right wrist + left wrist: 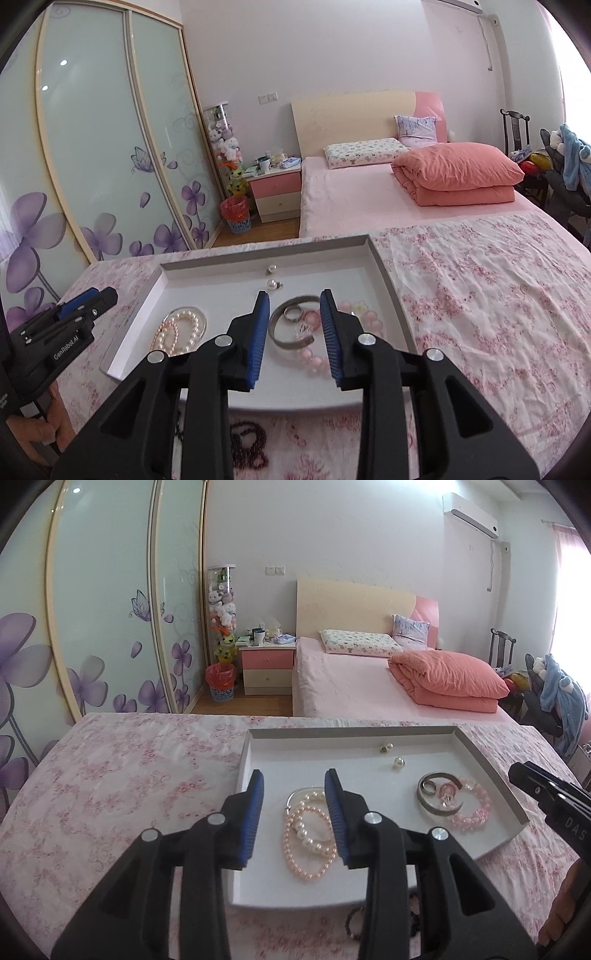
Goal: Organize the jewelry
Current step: 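Lower the right gripper onto the dark red bead necklace and close it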
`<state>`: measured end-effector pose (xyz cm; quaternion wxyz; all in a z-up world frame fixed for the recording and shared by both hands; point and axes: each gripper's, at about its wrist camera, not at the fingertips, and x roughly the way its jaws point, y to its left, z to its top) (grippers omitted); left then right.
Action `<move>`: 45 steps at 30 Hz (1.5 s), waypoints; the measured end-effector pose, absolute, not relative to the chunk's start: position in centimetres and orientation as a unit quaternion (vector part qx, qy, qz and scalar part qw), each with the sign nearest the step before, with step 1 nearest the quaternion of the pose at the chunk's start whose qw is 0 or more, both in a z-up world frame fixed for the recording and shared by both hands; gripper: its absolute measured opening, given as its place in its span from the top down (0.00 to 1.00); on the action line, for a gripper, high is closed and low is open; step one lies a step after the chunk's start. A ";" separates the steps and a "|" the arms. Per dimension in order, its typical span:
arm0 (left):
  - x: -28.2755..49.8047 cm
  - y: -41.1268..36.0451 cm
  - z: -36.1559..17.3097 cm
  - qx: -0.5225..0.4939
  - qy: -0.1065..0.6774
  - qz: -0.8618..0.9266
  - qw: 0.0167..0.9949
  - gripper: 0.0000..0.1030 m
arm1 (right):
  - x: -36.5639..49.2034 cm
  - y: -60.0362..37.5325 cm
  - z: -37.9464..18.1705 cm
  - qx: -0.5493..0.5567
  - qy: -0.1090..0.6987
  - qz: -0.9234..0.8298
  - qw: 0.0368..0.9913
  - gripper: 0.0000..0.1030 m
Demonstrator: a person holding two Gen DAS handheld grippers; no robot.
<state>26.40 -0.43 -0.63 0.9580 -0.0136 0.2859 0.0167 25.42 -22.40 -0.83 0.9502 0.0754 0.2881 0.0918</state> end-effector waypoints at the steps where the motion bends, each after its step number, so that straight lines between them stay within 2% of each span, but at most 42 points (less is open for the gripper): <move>1: 25.9 -0.3 -0.6 -0.012 0.287 0.017 0.958 0.66 | 25.1 -22.4 -1.1 0.074 0.293 0.095 0.949 0.71; 13: 20.4 2.6 -4.2 -0.011 0.340 0.037 0.940 0.58 | 21.3 -20.1 -6.1 0.021 0.395 0.147 0.907 0.71; 15: 20.2 3.1 -4.7 -0.013 0.348 0.044 0.936 0.58 | 21.0 -19.2 -6.8 0.004 0.411 0.156 0.898 0.65; 17: 20.1 3.9 -5.1 -0.020 0.355 0.051 0.933 0.58 | 21.0 -18.5 -7.1 -0.011 0.418 0.158 0.894 0.48; 24: 20.1 4.3 -5.1 -0.025 0.355 0.050 0.933 0.56 | 22.4 -16.3 -8.0 -0.050 0.428 0.148 0.890 0.46; 25: 20.0 4.2 -5.0 -0.025 0.354 0.048 0.934 0.56 | 22.6 -16.2 -8.0 -0.052 0.428 0.148 0.890 0.47; 27: 20.0 4.1 -4.9 -0.025 0.355 0.045 0.934 0.56 | 22.8 -16.0 -7.9 -0.054 0.426 0.149 0.891 0.60; 28: 20.0 3.9 -4.9 -0.025 0.355 0.043 0.934 0.56 | 22.8 -16.1 -7.9 -0.054 0.425 0.149 0.891 0.74; 29: 20.1 3.7 -4.9 -0.025 0.356 0.041 0.933 0.56 | 22.8 -16.3 -7.8 -0.050 0.425 0.147 0.892 0.82; 30: 20.1 3.6 -4.9 -0.025 0.357 0.037 0.933 0.56 | 22.8 -16.5 -7.7 -0.046 0.425 0.145 0.892 0.84; 40: 20.5 0.9 -5.7 -0.022 0.379 -0.003 0.925 0.55 | 21.4 -22.4 -7.6 0.003 0.427 0.011 0.904 0.86; 45: 21.2 -1.2 -6.3 -0.020 0.397 -0.034 0.917 0.52 | 21.1 -22.8 -7.6 0.003 0.427 -0.001 0.904 0.86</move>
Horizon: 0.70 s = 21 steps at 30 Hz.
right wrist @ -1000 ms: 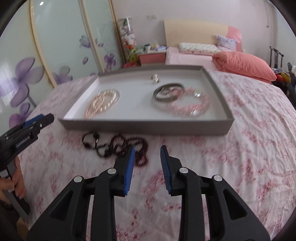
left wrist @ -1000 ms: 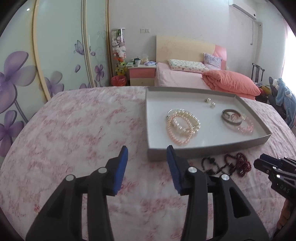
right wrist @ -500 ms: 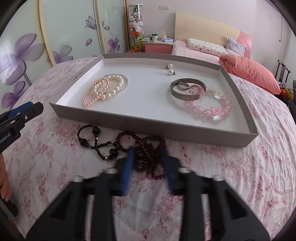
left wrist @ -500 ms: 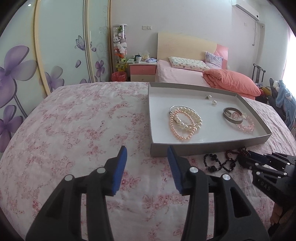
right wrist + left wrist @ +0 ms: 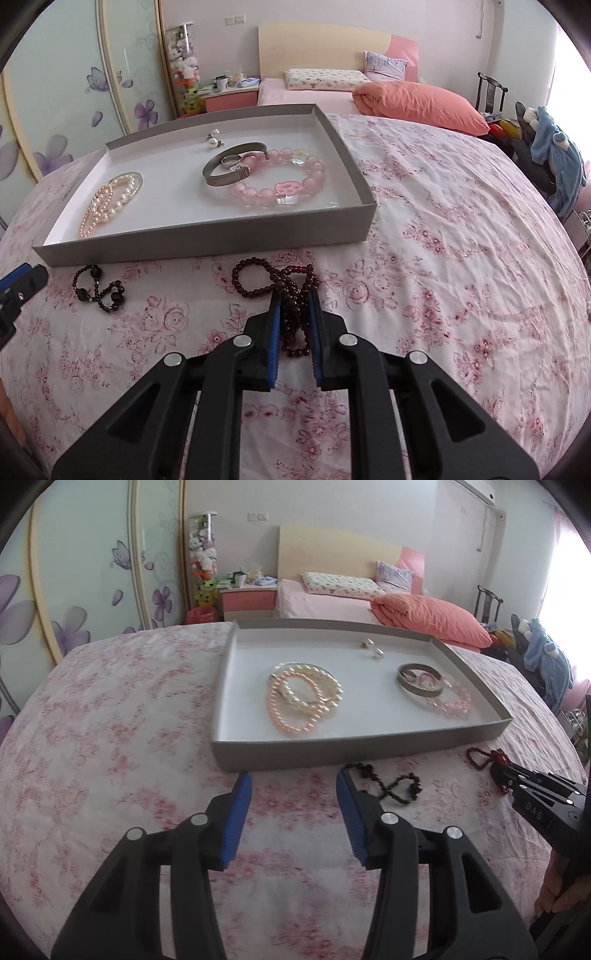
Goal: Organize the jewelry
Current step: 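Lower the right gripper onto the dark red bead necklace and close it, then grasp the black bead necklace with the left gripper while the right gripper lifts the red necklace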
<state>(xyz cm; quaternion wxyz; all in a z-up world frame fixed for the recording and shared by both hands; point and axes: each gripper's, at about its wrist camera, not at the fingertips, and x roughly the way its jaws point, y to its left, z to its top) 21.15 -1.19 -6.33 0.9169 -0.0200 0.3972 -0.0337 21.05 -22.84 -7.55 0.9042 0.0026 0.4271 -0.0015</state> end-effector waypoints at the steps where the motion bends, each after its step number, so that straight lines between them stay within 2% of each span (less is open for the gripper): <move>1: 21.2 -1.6 -6.4 -0.018 0.400 -0.038 0.915 0.51 | 21.2 -22.9 -7.5 0.001 0.427 -0.001 0.904 0.86; 4: 21.6 -3.0 -6.8 -0.015 0.412 -0.057 0.909 0.47 | 21.2 -23.1 -7.4 0.004 0.428 0.003 0.904 0.86; 11: 23.6 -4.9 -8.2 -0.019 0.439 -0.061 0.896 0.48 | 21.6 -23.1 -7.4 0.014 0.429 0.013 0.903 0.86; 13: 23.9 -5.0 -8.4 -0.018 0.439 -0.055 0.896 0.56 | 21.6 -23.0 -7.4 0.012 0.429 0.016 0.903 0.86; 15: 23.9 -5.1 -8.4 -0.008 0.436 -0.052 0.898 0.76 | 21.7 -22.9 -7.4 0.011 0.429 0.018 0.903 0.86; 18: 23.8 -4.8 -8.4 -0.007 0.433 -0.057 0.899 0.86 | 21.7 -22.8 -7.4 0.009 0.429 0.020 0.903 0.86; 21: 23.3 -4.5 -8.3 0.002 0.429 -0.052 0.902 0.90 | 21.7 -22.6 -7.5 0.005 0.429 0.024 0.903 0.86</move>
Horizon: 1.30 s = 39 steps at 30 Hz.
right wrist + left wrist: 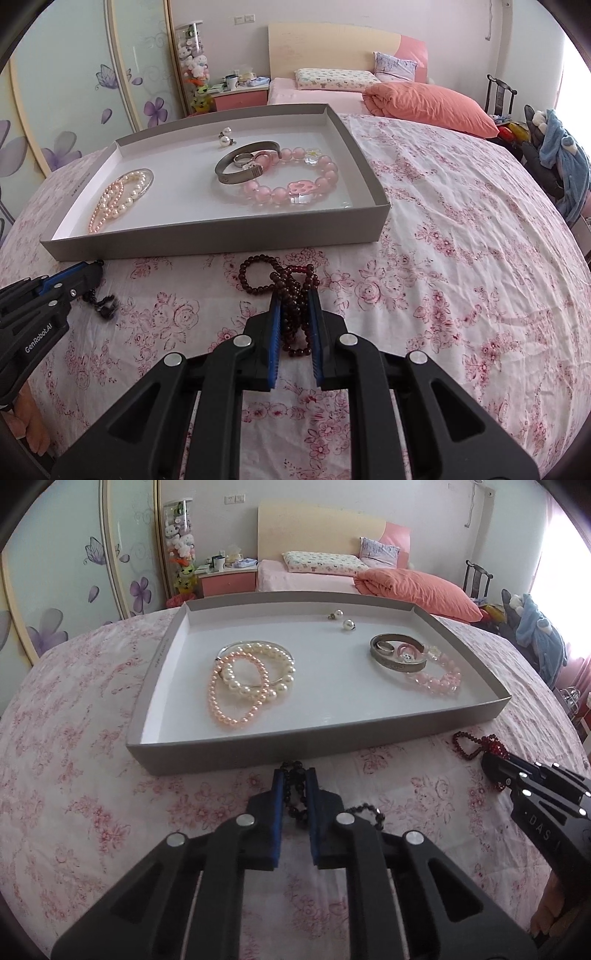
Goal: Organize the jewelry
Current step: 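Grasp the black bead necklace with the left gripper while the right gripper lifts the red necklace, then carry both bead necklaces over the tray and open both grippers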
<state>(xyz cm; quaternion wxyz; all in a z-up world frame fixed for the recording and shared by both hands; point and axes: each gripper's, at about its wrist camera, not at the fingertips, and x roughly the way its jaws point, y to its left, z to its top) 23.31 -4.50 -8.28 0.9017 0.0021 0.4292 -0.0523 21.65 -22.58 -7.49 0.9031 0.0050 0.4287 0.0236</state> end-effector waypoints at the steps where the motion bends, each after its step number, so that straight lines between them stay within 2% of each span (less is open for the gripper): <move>1: 23.1 -4.2 -8.2 0.003 0.428 -0.051 0.902 0.92 | 21.6 -22.4 -7.5 0.002 0.429 0.027 0.903 0.86; 2: 22.9 -3.9 -8.1 0.006 0.427 -0.048 0.903 0.95 | 21.6 -22.2 -7.5 -0.001 0.429 0.030 0.903 0.86; 11: 21.9 -0.7 -8.2 0.002 0.439 -0.026 0.898 0.95 | 21.3 -21.0 -7.4 -0.012 0.429 0.057 0.902 0.86; 15: 21.9 -0.9 -8.1 0.000 0.438 -0.029 0.899 0.86 | 21.3 -21.1 -7.4 -0.009 0.429 0.058 0.902 0.86; 17: 21.9 -1.2 -8.2 0.006 0.436 -0.027 0.900 0.86 | 21.3 -21.1 -7.4 -0.009 0.429 0.058 0.902 0.86; 22: 22.2 -1.1 -8.2 0.007 0.434 -0.021 0.900 0.94 | 21.3 -21.1 -7.4 -0.009 0.429 0.058 0.901 0.86; 39: 22.1 -1.2 -8.3 0.009 0.433 -0.023 0.901 0.96 | 21.3 -21.6 -7.3 0.006 0.424 0.063 0.903 0.88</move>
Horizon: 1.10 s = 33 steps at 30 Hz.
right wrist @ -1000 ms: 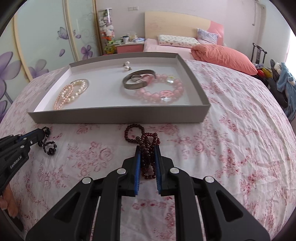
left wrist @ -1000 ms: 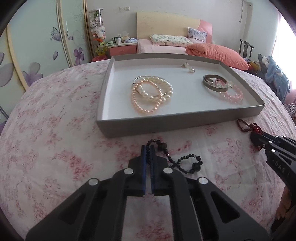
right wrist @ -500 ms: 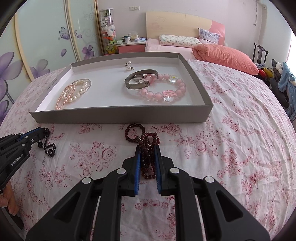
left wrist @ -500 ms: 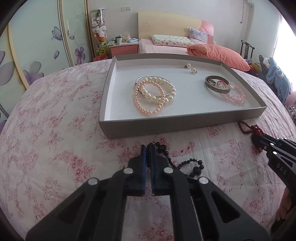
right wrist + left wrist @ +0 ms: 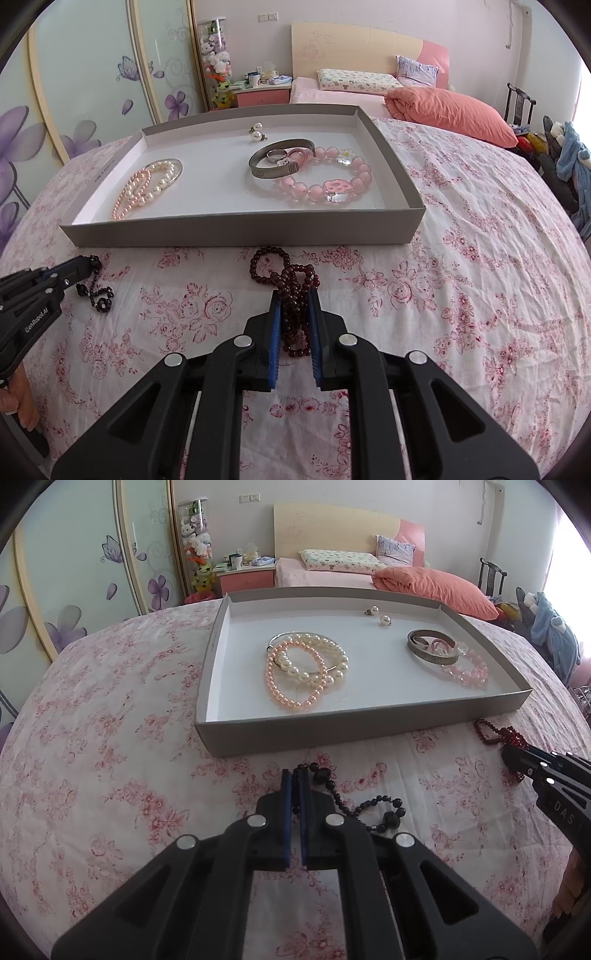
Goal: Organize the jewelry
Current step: 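Carry both bead necklaces over the tray and open both grippers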
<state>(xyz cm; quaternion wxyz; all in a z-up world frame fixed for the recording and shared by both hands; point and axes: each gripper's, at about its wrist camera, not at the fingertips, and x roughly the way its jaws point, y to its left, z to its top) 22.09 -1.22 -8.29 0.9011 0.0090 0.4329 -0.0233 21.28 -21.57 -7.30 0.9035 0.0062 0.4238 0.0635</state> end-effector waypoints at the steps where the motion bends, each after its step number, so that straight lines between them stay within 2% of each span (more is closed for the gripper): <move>1: 21.9 -1.1 -8.2 0.004 0.431 -0.026 0.902 0.96 | 21.0 -21.7 -7.0 0.010 0.414 0.065 0.908 0.89; 23: 16.4 -1.7 -0.2 0.024 0.280 -0.014 0.960 0.96 | 15.9 -20.7 1.5 0.013 0.227 0.089 0.970 0.91; 33: 16.2 -2.3 1.7 0.028 0.243 -0.004 0.970 0.96 | 15.4 -20.8 3.9 0.010 0.161 0.084 0.983 0.91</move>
